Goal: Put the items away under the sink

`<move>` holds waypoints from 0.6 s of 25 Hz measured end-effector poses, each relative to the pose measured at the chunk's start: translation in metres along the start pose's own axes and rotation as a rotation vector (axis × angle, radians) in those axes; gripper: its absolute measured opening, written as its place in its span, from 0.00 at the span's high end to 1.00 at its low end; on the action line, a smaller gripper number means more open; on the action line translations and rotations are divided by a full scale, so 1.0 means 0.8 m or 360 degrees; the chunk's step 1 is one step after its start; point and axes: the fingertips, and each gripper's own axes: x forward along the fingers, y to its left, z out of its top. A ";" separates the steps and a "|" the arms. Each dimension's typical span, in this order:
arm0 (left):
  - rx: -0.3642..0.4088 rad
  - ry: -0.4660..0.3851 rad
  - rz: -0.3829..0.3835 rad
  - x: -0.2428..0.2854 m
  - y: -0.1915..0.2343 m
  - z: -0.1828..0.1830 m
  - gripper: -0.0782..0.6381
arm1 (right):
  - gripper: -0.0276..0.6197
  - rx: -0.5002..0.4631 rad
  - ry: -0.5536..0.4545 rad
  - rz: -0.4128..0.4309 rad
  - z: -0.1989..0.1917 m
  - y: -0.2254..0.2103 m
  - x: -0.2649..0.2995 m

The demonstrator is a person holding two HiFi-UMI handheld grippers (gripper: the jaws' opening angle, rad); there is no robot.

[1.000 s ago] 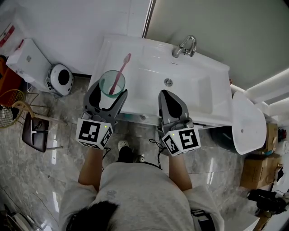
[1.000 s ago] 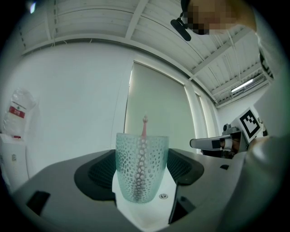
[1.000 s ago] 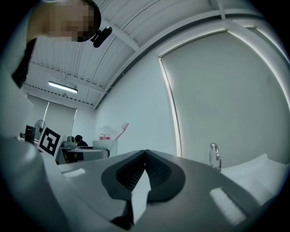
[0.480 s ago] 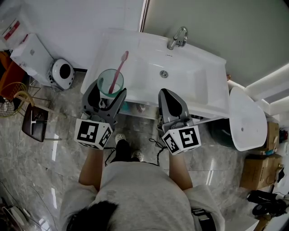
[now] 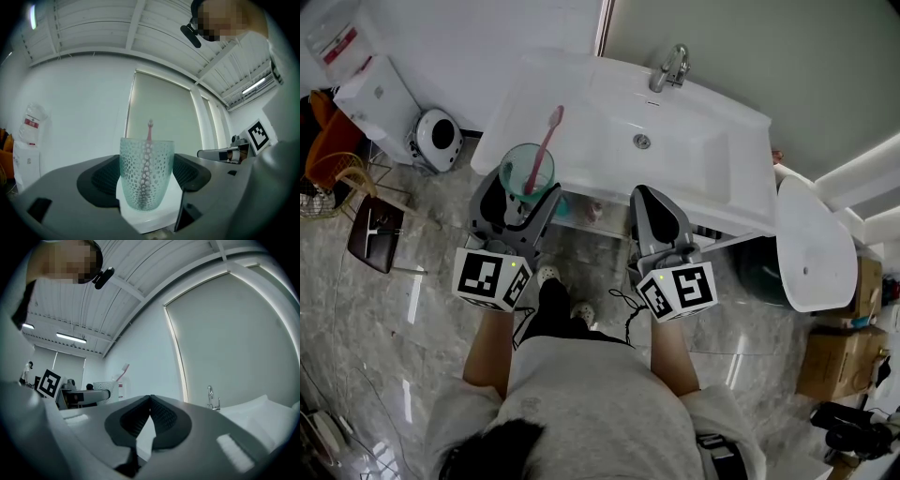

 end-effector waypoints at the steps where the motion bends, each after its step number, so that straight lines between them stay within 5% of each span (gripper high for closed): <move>1: 0.0004 -0.0001 0.0003 -0.005 -0.003 0.001 0.41 | 0.94 0.0002 -0.0001 0.0006 -0.001 0.003 -0.004; 15: 0.0032 -0.0052 -0.0013 -0.039 -0.008 0.021 0.41 | 0.94 -0.0009 -0.0023 0.0008 0.007 0.033 -0.020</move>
